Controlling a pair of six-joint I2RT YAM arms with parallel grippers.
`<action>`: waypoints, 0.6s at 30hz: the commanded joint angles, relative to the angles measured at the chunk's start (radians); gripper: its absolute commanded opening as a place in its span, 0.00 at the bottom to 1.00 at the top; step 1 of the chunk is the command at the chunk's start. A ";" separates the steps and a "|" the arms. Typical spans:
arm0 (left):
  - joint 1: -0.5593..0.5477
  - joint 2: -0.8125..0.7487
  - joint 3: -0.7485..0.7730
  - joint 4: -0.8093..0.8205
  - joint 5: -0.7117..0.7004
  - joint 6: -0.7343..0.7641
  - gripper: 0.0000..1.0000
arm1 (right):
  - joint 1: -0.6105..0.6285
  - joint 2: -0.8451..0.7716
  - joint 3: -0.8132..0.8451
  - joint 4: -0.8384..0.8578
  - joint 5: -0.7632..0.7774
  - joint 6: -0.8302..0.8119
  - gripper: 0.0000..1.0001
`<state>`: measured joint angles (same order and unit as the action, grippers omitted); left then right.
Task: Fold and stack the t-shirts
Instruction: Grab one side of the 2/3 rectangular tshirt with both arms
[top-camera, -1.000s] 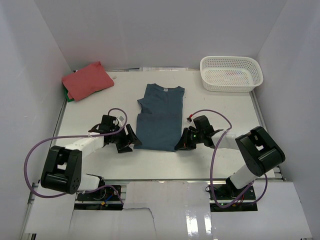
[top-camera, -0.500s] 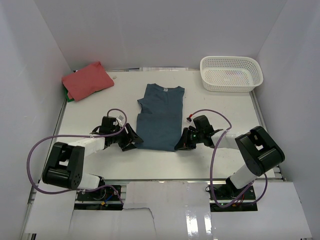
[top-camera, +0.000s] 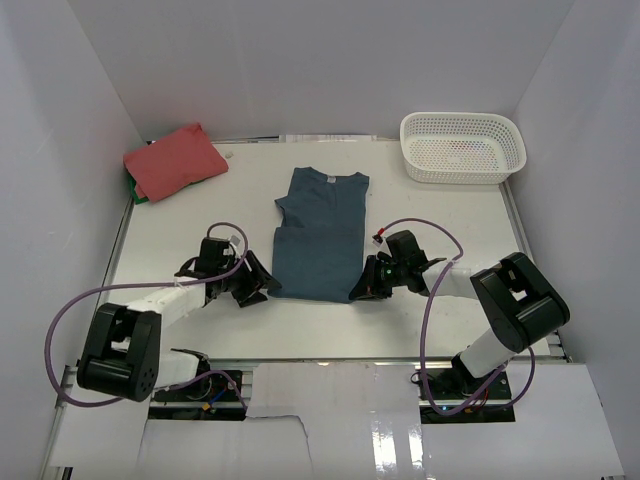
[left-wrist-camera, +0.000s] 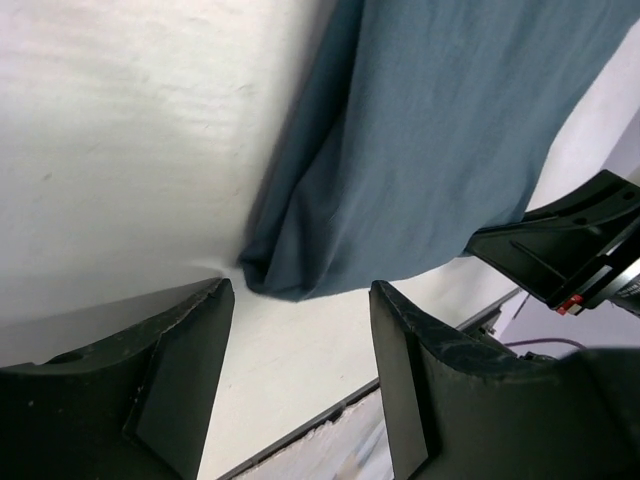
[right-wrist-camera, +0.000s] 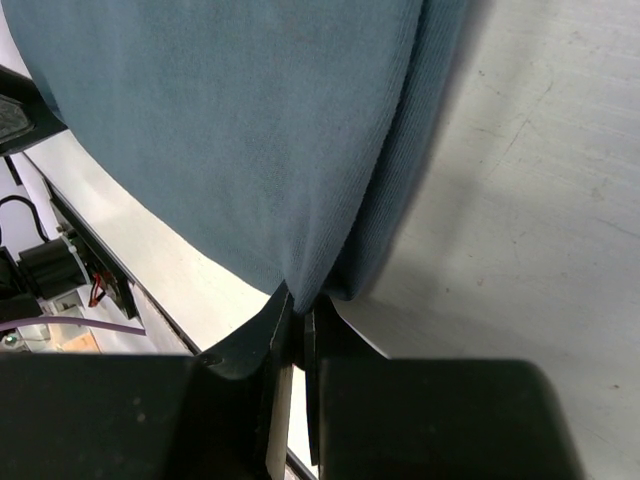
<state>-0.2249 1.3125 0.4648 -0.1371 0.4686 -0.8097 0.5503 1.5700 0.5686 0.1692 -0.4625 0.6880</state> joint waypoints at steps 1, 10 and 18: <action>0.001 -0.048 -0.031 -0.196 -0.146 0.029 0.69 | 0.003 -0.011 0.022 -0.039 0.033 -0.028 0.08; -0.002 0.042 -0.043 -0.113 -0.156 -0.017 0.66 | 0.003 -0.018 0.019 -0.042 0.033 -0.028 0.08; -0.001 0.137 -0.043 -0.030 -0.165 -0.020 0.63 | 0.003 -0.028 0.020 -0.053 0.035 -0.031 0.08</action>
<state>-0.2245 1.3712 0.4782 -0.1074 0.4694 -0.8783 0.5503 1.5665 0.5743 0.1555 -0.4595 0.6777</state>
